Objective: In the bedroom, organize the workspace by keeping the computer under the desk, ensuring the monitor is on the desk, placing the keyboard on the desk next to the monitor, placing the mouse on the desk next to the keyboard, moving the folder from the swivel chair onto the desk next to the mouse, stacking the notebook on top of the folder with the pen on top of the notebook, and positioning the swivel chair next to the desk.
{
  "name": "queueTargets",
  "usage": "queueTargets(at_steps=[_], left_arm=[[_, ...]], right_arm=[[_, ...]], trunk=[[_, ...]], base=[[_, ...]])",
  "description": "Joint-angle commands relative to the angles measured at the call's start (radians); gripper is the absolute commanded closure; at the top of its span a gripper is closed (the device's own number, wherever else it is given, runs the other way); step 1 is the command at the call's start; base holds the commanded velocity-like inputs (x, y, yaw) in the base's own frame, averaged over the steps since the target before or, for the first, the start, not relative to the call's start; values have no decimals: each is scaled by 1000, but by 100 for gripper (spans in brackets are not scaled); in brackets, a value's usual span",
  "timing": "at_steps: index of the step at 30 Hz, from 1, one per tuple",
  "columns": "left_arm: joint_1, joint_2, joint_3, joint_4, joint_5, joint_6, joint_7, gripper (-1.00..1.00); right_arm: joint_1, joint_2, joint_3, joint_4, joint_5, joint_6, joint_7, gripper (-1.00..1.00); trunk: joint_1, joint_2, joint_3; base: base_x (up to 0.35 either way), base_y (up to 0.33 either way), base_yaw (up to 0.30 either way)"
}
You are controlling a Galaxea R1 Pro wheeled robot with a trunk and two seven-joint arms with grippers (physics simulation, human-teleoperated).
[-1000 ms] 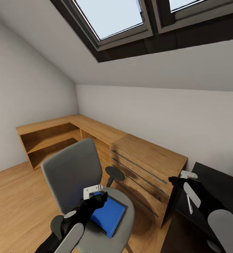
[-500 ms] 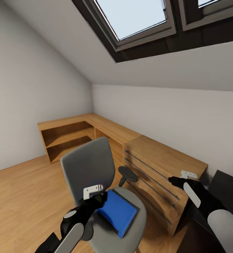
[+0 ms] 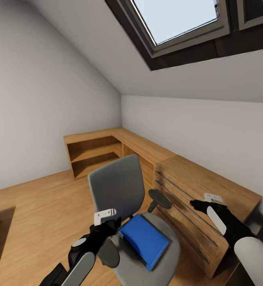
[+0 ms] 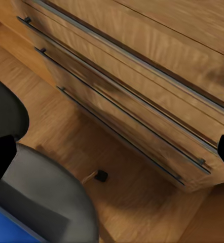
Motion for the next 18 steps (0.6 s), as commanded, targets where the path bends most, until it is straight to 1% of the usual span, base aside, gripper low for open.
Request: queueTargets(at_steps=[1,18], left_arm=[[-2,1,-2,-1,6,1,8,-100],[-2,1,-2,-1,6,2,8,-100]], right_arm=[[0,-2,7,-2,-11,3,-10,-100],[0,1,7,-2,-11,3,-10,-100]], trunk=[[0,-1,-1],[0,-1,-1]], base=[[0,0,273],[0,0,273]])
